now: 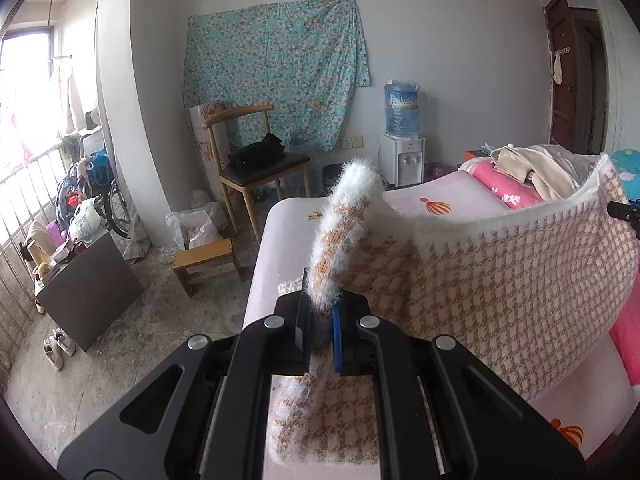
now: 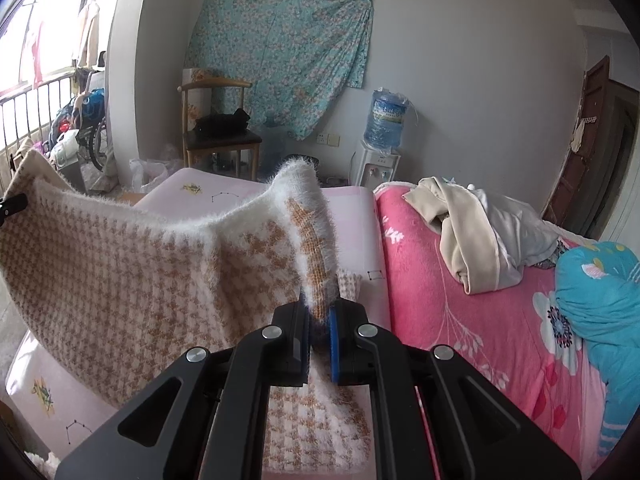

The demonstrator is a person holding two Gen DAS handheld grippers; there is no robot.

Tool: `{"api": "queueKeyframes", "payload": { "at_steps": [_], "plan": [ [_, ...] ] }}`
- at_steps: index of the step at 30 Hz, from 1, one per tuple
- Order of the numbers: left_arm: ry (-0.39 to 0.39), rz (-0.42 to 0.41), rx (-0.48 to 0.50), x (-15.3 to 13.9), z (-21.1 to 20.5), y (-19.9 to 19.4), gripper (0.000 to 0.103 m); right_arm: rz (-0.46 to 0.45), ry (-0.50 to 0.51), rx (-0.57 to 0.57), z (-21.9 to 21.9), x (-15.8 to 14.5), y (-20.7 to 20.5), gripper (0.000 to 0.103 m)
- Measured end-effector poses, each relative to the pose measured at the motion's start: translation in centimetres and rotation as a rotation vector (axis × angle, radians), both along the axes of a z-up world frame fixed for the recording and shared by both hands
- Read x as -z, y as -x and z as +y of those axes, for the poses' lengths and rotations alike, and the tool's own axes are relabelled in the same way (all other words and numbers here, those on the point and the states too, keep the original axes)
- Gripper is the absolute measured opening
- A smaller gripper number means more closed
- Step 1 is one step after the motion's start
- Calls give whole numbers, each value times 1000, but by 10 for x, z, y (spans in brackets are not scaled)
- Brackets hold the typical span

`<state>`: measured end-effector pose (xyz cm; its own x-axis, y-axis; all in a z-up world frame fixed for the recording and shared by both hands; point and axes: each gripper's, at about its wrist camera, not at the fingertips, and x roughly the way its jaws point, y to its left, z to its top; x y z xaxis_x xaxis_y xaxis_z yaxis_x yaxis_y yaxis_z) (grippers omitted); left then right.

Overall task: Fold large clothes
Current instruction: 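Lift the held edge with both grippers and fold it over the coat, then lower the folded edge onto the coat and open both grippers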

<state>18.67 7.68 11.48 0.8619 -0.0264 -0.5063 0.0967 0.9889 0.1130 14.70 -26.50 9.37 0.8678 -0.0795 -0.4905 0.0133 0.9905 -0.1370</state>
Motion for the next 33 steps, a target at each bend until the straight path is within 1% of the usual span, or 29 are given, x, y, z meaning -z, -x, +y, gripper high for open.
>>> {"api": "queueKeyframes", "payload": {
  "at_steps": [6, 9, 11, 14, 15, 16, 17, 18, 19, 20, 22, 23, 25, 26, 28, 29, 30, 31, 32, 33],
  "plan": [
    [1, 7, 8, -3, -4, -75, 7, 0, -1, -10, -9, -10, -71, 7],
    [6, 43, 16, 5, -6, -122, 7, 23, -27, -13, -16, -7, -116, 7],
    [16, 87, 23, 17, -7, -154, 7, 52, -37, -7, -21, 4, -147, 7],
    [11, 181, 20, 50, -10, -200, 9, 135, -70, -4, -29, 32, -192, 8],
    [6, 226, 19, 65, -11, -215, 11, 178, -86, -6, -32, 46, -206, 8],
    [9, 276, 22, 80, -11, -228, 18, 228, -105, -11, -34, 59, -220, 9],
    [21, 331, 6, 95, -8, -239, 24, 275, -129, -22, -38, 72, -230, 18],
    [33, 368, -22, 105, -4, -245, 29, 312, -144, -8, -41, 83, -237, 28],
    [52, 378, -40, 109, 1, -247, 29, 324, -150, 26, -46, 88, -240, 32],
    [83, 363, -34, 108, 5, -243, 30, 311, -159, 46, -49, 90, -238, 34],
    [158, 319, 10, 102, 9, -235, 40, 253, -194, 45, -54, 84, -231, 35],
    [192, 311, 44, 101, 7, -233, 42, 233, -212, 35, -53, 81, -230, 35],
    [230, 340, 101, 105, -3, -237, 43, 245, -251, -34, -42, 81, -236, 35],
    [237, 368, 108, 110, -7, -242, 43, 259, -261, -63, -37, 83, -242, 35],
    [254, 453, 110, 132, -14, -259, 45, 320, -289, -115, -24, 96, -260, 35],
    [254, 488, 86, 146, -14, -267, 45, 357, -313, -116, -23, 106, -272, 35],
    [250, 514, 66, 159, -12, -274, 50, 392, -339, -92, -28, 118, -281, 35],
    [268, 523, 58, 168, -6, -277, 54, 427, -372, -61, -36, 130, -288, 35],
    [310, 519, 61, 171, 2, -276, 57, 448, -386, 3, -50, 140, -292, 34],
    [347, 515, 62, 170, 8, -273, 56, 447, -428, 39, -65, 146, -291, 20]
  ]
}}
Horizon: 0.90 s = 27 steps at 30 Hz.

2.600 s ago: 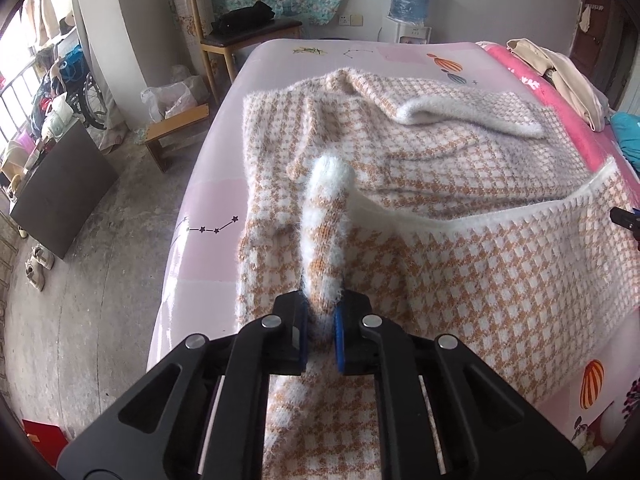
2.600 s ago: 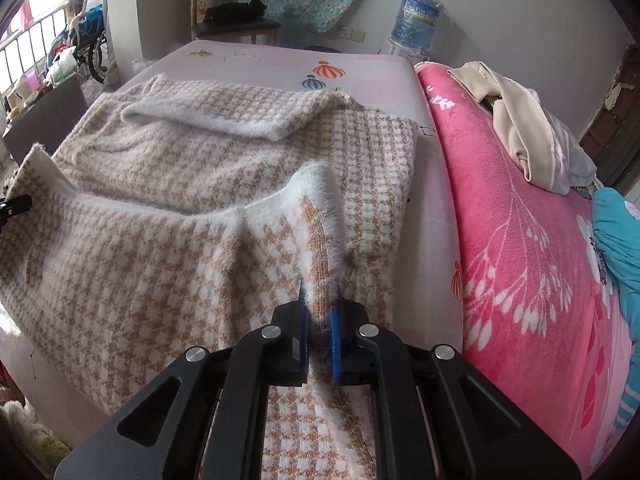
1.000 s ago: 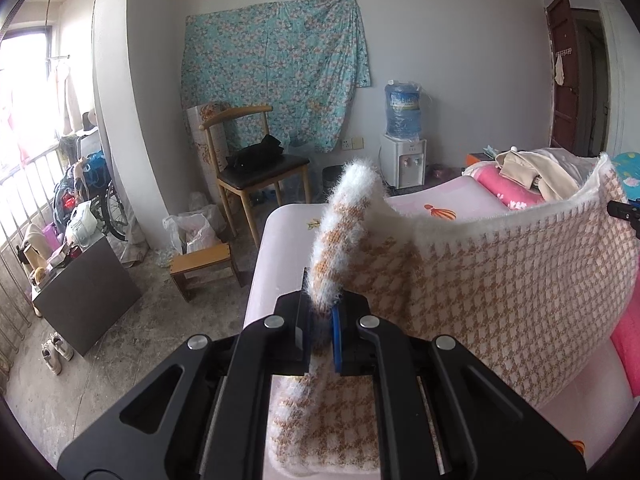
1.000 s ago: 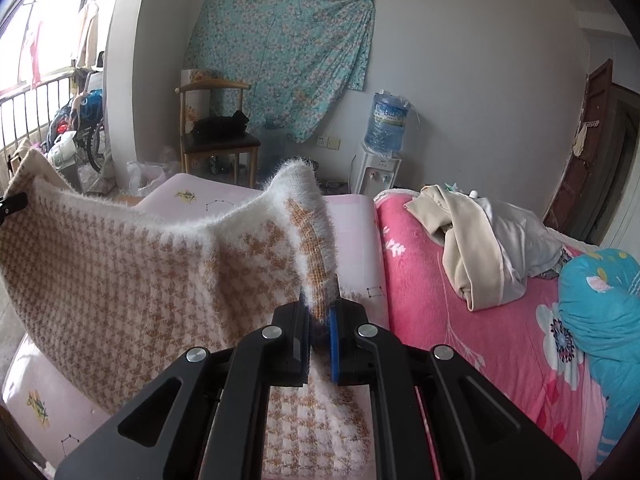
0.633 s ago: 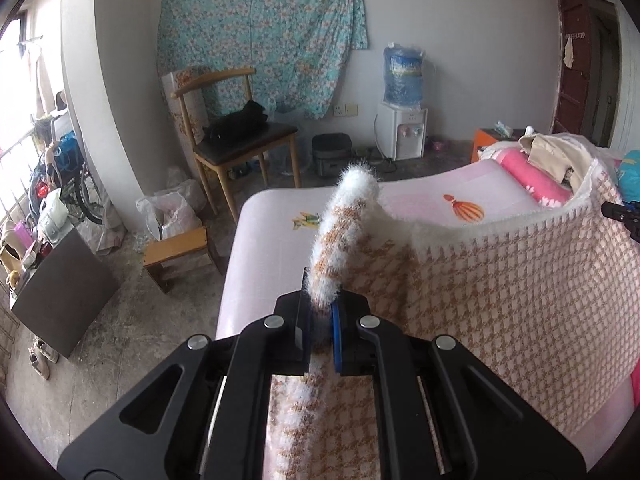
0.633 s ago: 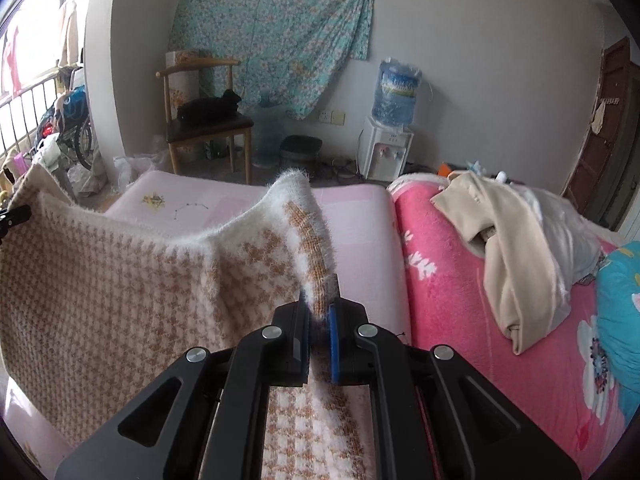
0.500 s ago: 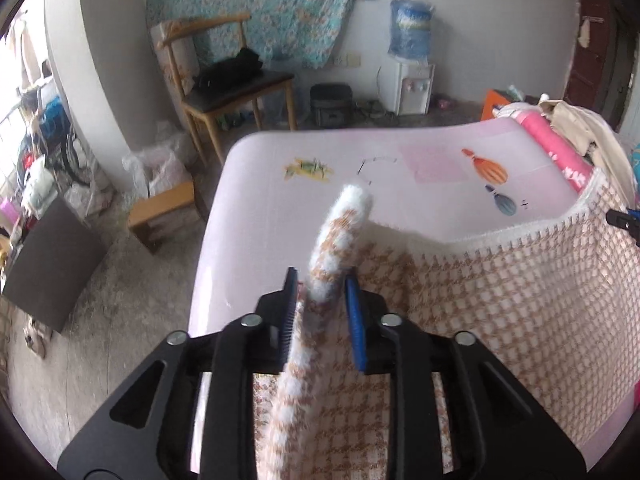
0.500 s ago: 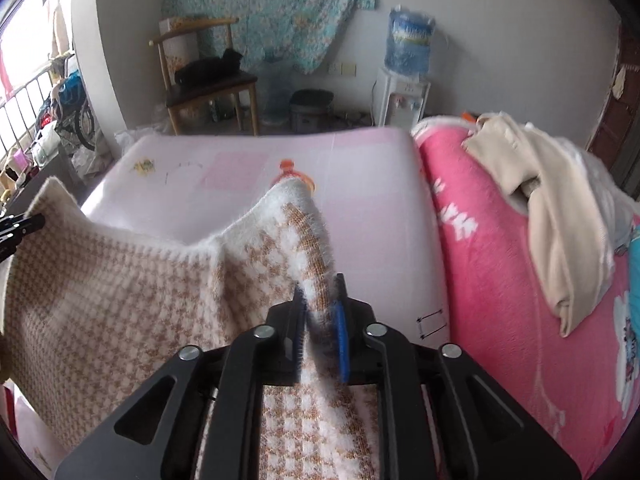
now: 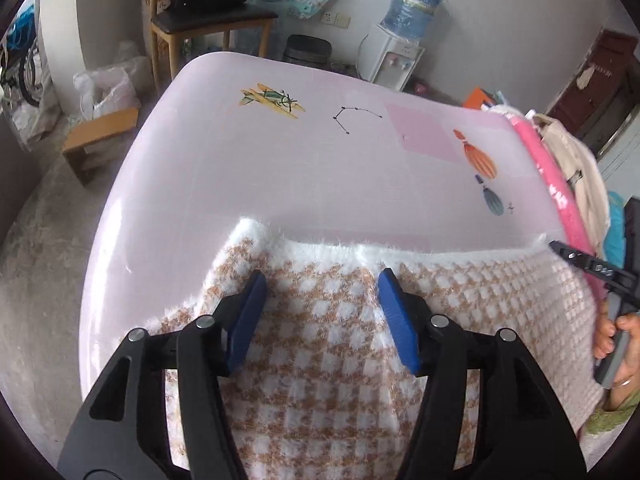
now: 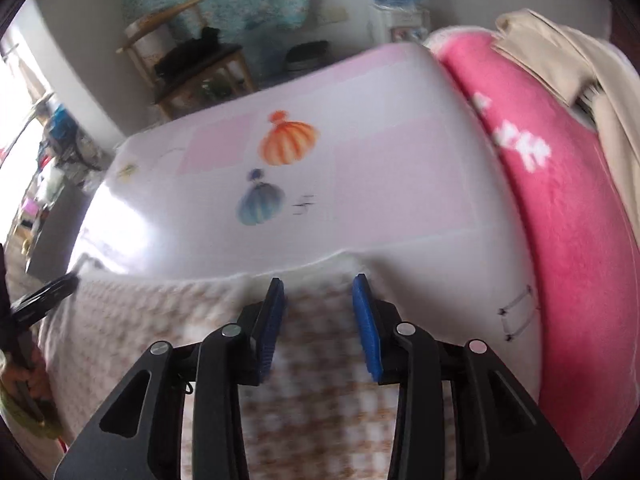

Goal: Fold large clothes

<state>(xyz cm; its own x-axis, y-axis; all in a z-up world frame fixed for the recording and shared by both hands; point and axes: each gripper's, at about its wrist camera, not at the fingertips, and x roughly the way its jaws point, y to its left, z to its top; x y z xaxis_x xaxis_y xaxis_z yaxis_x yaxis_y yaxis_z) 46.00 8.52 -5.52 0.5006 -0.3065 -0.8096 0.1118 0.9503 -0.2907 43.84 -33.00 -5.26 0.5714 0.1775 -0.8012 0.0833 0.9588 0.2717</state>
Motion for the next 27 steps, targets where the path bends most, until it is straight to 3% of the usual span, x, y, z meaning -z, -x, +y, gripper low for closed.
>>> {"api": "queueKeyframes", "payload": {
  "at_steps": [1, 2, 3, 5, 7, 10, 14, 16, 19, 20, 22, 24, 27],
  "plan": [
    [3, -4, -15, -3, 6, 3, 55, 2, -49, 40, -15, 3, 4, 19],
    [-25, -8, -34, -6, 10, 7, 54, 23, -39, 106, -29, 5, 9, 31],
    [-29, -7, -34, -8, 16, 10, 53, 13, -61, 139, -40, 3, 16, 33],
    [-47, -25, -70, -19, 26, 21, 53, -8, 8, 199, -50, -11, 34, 33],
    [-35, -73, -69, -37, 32, 35, 53, -91, 48, 171, -44, -34, 58, 33],
    [52, -140, 4, -62, 27, 68, 54, -166, 75, 40, -12, -59, 92, 35],
    [128, -123, 154, -62, 4, 112, 58, -146, 64, -162, 31, -49, 130, 38],
    [136, -78, 165, -43, 3, 131, 58, -95, 95, -159, 33, -31, 145, 38],
    [64, 0, 63, -5, 30, 148, 53, 7, 115, -46, -4, 3, 174, 31],
    [91, 7, 38, 1, 43, 153, 48, 27, 104, 1, -19, 8, 186, 40],
    [140, -5, 7, -6, 62, 164, 43, 22, 68, 74, -38, 1, 209, 41],
    [98, -63, -12, -25, 64, 178, 52, -34, 127, 90, -32, -21, 230, 41],
    [122, -166, 89, -49, 41, 200, 54, -139, 163, -6, 6, -45, 248, 41]
  ]
}}
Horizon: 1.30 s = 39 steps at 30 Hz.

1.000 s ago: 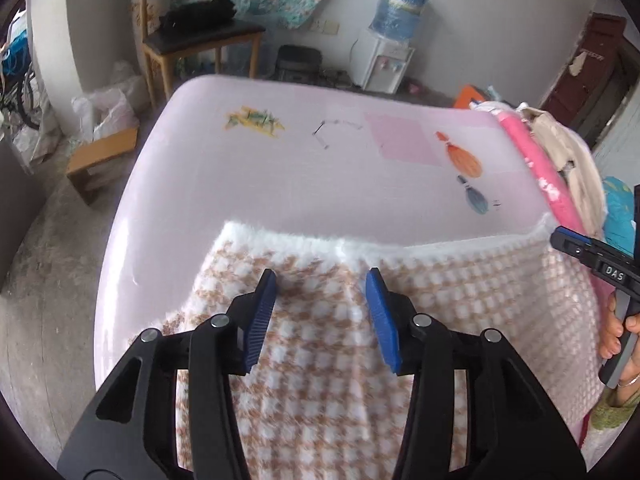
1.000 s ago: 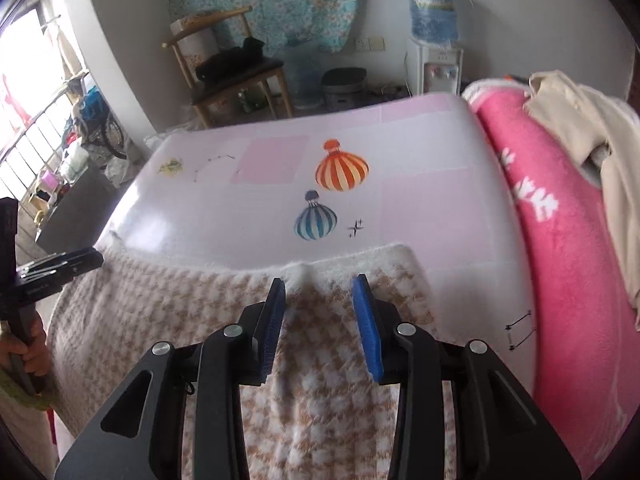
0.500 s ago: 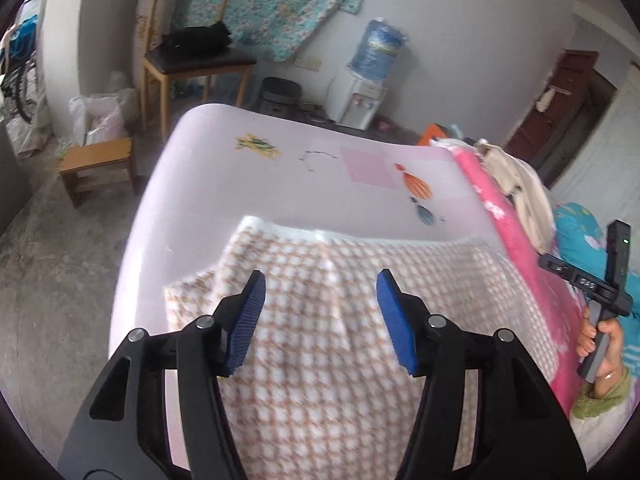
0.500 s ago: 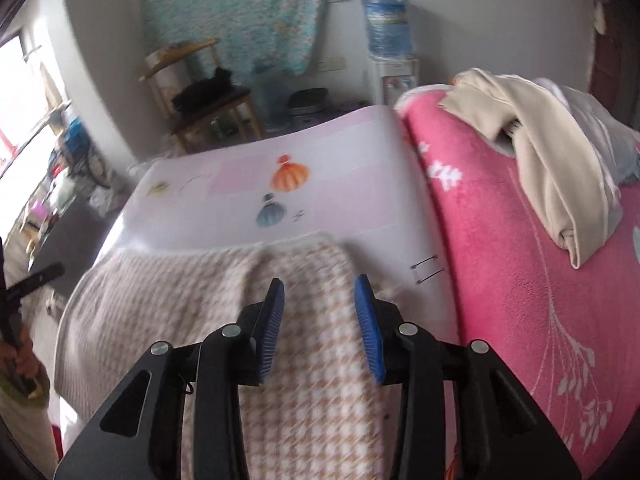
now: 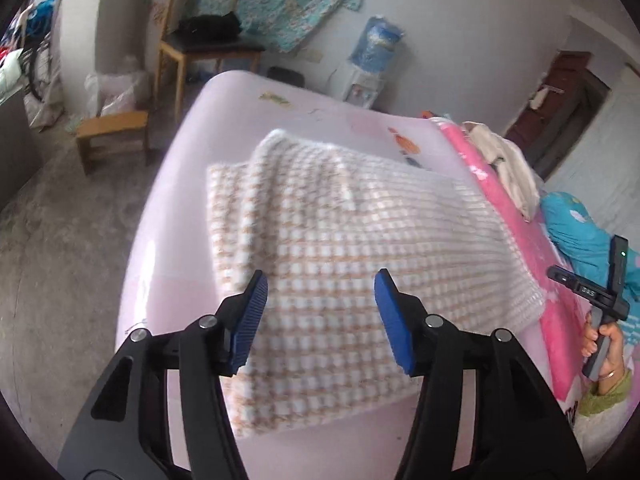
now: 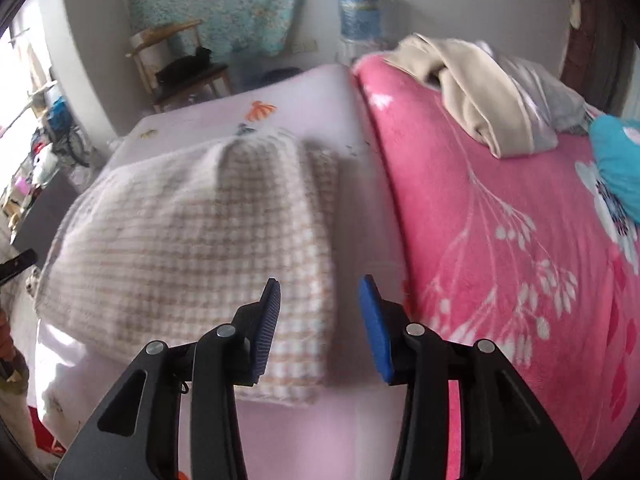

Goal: Fold large clothes

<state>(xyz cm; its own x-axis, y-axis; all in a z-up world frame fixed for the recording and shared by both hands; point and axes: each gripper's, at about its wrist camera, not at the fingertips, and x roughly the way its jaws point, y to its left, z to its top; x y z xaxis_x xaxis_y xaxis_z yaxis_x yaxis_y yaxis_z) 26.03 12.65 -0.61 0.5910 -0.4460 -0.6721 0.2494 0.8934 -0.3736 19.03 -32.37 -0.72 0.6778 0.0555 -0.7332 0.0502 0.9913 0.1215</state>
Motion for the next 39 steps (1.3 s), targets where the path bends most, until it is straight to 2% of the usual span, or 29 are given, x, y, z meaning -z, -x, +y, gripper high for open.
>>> {"api": "queueKeyframes", "payload": {
  "at_steps": [2, 3, 5, 6, 7, 8, 10, 13, 16, 19, 21, 23, 24, 25, 27, 29, 31, 35, 39],
  "plan": [
    [-4, -15, 73, 1, -23, 9, 59, -21, -6, -120, 31, 1, 2, 41],
    [-37, 1, 88, 9, -34, 11, 59, -12, 1, -167, 46, 8, 1, 41],
    [-144, 77, 75, 37, -46, 10, 59, 47, 57, -176, 59, 30, -2, 41],
    [-181, 125, 44, 54, -42, 8, 56, 90, 85, -144, 54, 44, -3, 40],
    [-168, 131, 30, 62, -34, 10, 45, 130, 98, -107, 45, 57, -2, 37],
    [-141, 115, 19, 59, -25, 18, 45, 141, 78, -93, 34, 63, 3, 30],
    [-111, 135, -17, 49, -9, 26, 46, 128, 20, -58, 19, 53, 20, 29],
    [-163, 33, -40, 24, -4, 42, 58, 82, 132, -14, 29, 29, 37, 32],
    [-139, -16, 27, 9, -27, 38, 60, 17, 85, -102, 62, 15, 35, 33],
    [-161, -30, 89, 11, -75, 29, 61, -34, 71, -186, 111, 16, 18, 34],
    [-227, -11, 108, 29, -109, 24, 67, -26, 81, -235, 140, 32, 3, 41],
    [-369, 36, 81, 62, -131, 18, 70, 28, 141, -217, 156, 61, -9, 42],
    [-393, -20, 65, 64, -134, 26, 70, -10, 135, -204, 155, 64, -5, 44],
    [-412, -29, 61, 63, -134, 33, 71, -10, 127, -201, 151, 64, -1, 46],
    [-390, 1, 53, 62, -123, 43, 74, 14, 90, -183, 134, 60, 9, 55],
    [-360, 25, 41, 59, -107, 53, 74, 59, 108, -139, 114, 66, 18, 55],
    [-334, 36, 21, 52, -94, 63, 74, 84, 66, -104, 94, 69, 34, 55],
    [-298, 35, -1, 31, -84, 85, 78, 50, 4, -100, 91, 50, 74, 57],
    [-234, 13, -20, 0, -90, 116, 88, -40, 44, -114, 112, 21, 118, 83]
  ]
}}
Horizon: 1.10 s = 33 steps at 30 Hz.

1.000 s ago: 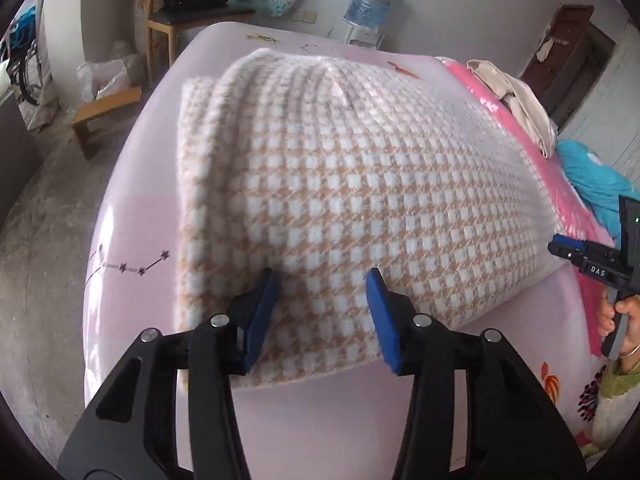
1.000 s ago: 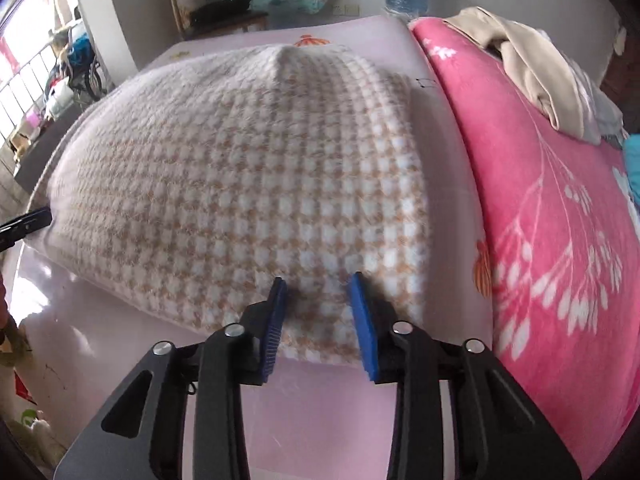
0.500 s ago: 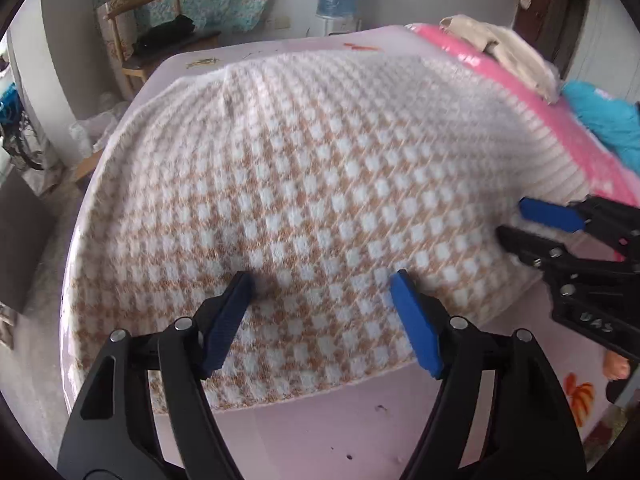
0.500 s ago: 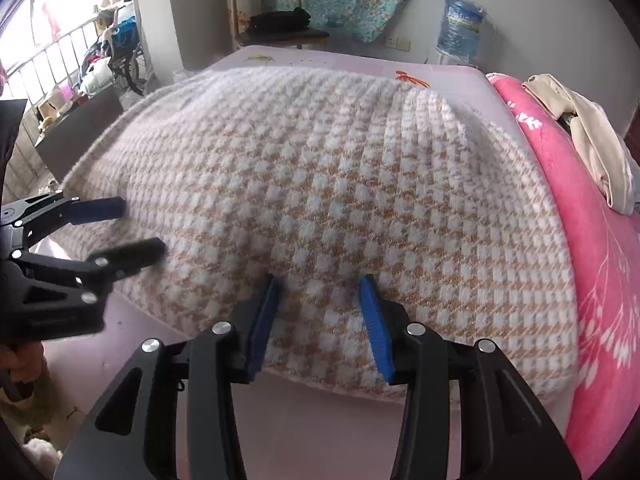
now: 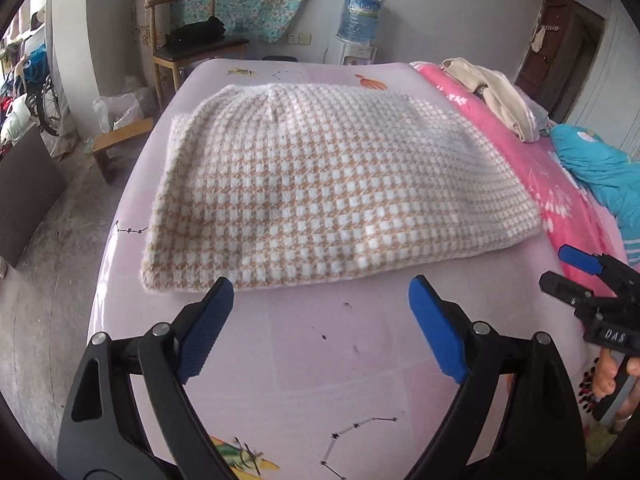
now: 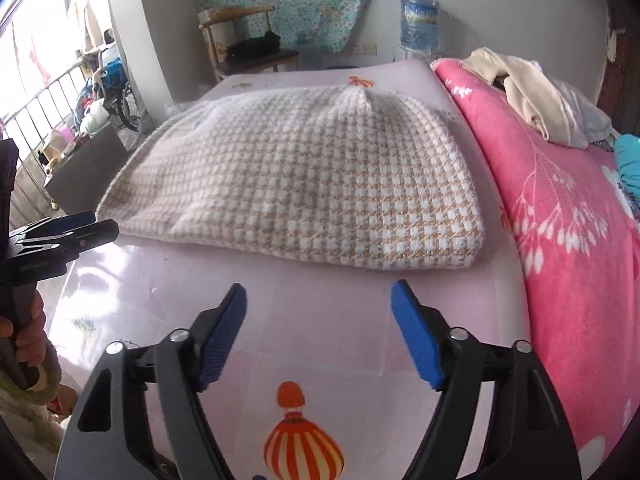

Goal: Fold large clothes

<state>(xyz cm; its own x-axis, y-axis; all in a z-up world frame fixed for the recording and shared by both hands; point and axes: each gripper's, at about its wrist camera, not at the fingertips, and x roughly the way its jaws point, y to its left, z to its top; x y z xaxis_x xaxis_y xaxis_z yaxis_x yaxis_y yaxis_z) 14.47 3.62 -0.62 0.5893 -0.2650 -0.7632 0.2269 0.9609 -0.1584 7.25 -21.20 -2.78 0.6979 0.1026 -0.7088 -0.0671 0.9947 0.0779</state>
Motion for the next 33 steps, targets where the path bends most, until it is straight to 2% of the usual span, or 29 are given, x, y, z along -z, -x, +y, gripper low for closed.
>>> {"api": "queueKeyframes", "payload": {
  "at_steps": [3, 6, 13, 25, 33],
  "plan": [
    [2, -27, -12, -18, -7, 20, 92, -66, 45, 15, 12, -19, 20, 92],
    [2, -36, -3, -31, -16, 32, 94, -116, 76, 19, 23, -34, 34, 96],
    [0, -78, -38, -45, -15, 48, 94, -201, 136, 74, 36, -63, 48, 97],
    [-92, -99, -103, -49, -15, 46, 95, -256, 152, 151, 40, -81, 49, 97],
    [-155, -113, -164, -47, -18, 41, 95, -248, 154, 196, 40, -72, 42, 97]
  ]
}}
